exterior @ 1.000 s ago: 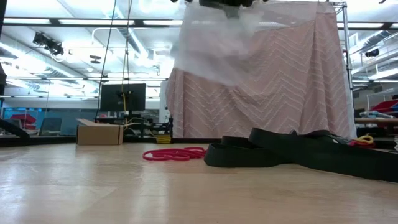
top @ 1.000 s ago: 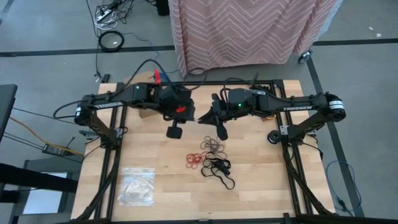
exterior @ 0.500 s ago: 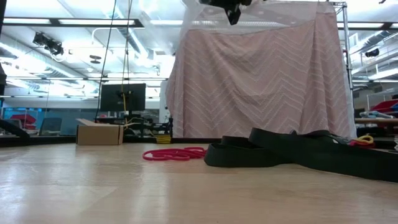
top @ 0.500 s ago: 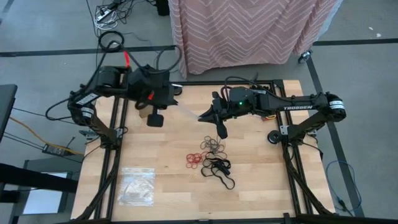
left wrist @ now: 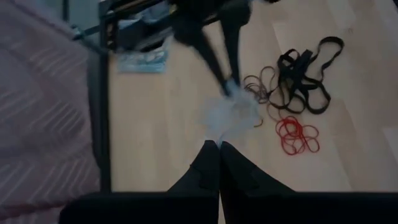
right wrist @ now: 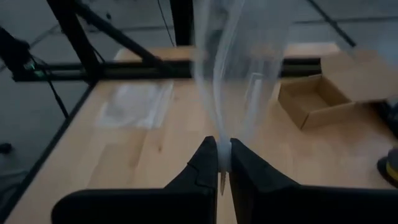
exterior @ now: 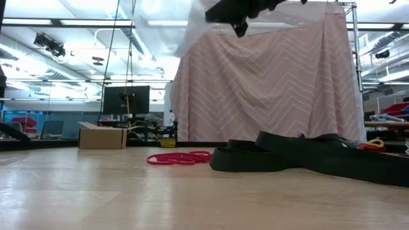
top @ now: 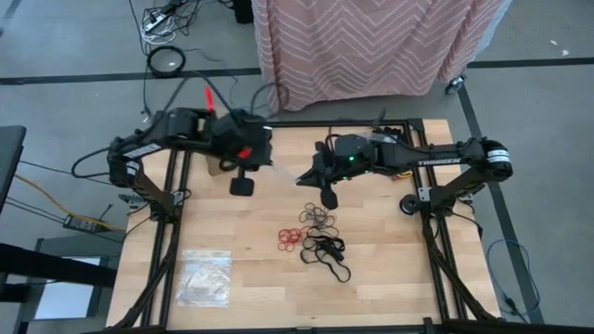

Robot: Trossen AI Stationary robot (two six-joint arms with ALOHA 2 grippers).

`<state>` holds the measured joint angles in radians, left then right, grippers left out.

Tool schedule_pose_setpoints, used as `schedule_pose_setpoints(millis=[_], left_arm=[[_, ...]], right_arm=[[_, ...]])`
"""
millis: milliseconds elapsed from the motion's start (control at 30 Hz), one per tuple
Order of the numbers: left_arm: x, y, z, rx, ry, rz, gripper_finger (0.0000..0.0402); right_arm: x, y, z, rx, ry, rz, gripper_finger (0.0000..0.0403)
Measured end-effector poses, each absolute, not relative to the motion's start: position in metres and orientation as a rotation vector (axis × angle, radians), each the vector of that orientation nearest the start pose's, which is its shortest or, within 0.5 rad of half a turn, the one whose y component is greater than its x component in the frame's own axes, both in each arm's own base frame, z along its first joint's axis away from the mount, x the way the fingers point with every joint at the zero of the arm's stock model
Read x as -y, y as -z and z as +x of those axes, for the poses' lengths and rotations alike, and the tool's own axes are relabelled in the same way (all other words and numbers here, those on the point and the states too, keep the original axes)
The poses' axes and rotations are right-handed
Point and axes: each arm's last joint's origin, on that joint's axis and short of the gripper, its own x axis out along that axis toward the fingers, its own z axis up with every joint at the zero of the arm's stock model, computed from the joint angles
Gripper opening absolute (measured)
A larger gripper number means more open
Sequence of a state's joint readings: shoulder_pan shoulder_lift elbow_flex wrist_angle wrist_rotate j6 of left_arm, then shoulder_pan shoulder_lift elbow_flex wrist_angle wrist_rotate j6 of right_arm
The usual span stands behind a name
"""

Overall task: Sort rubber bands
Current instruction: Open the transparent zip bag

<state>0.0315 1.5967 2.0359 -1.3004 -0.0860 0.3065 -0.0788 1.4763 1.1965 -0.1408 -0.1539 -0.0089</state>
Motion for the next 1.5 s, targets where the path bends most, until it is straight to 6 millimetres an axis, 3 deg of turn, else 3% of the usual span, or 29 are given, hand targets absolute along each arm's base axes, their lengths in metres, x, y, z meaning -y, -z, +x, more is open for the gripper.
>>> schedule_pose_setpoints(millis=[133,367,567,967,1500], left_arm=[[-0.013,-0.423,0.3,-0.93,0.074,0.283,0.0],[-0.014,-0.388,0.312,-0.988,0.086,0.271,0.0],[-0.015,-0.391,0.327,-0.851,0.077,0.269,0.0],[-0.021,-0.368,0.35,-0.893,0.13,0.201,0.0001],[-0.022,-0.361,0.341,-1.015,0.113,0.169,0.0072]], right_arm=[[0.022,-0.306,0.343,-0.445,-0.08,0.043,0.0014],[0.024,-0.309,0.347,-0.391,-0.106,0.044,0.0014],[0.03,-0.309,0.346,-0.393,-0.129,0.064,0.0013],[0.032,-0.305,0.344,-0.433,-0.133,0.075,0.0013],[0.031,-0.297,0.338,-0.544,-0.13,0.098,0.0013]])
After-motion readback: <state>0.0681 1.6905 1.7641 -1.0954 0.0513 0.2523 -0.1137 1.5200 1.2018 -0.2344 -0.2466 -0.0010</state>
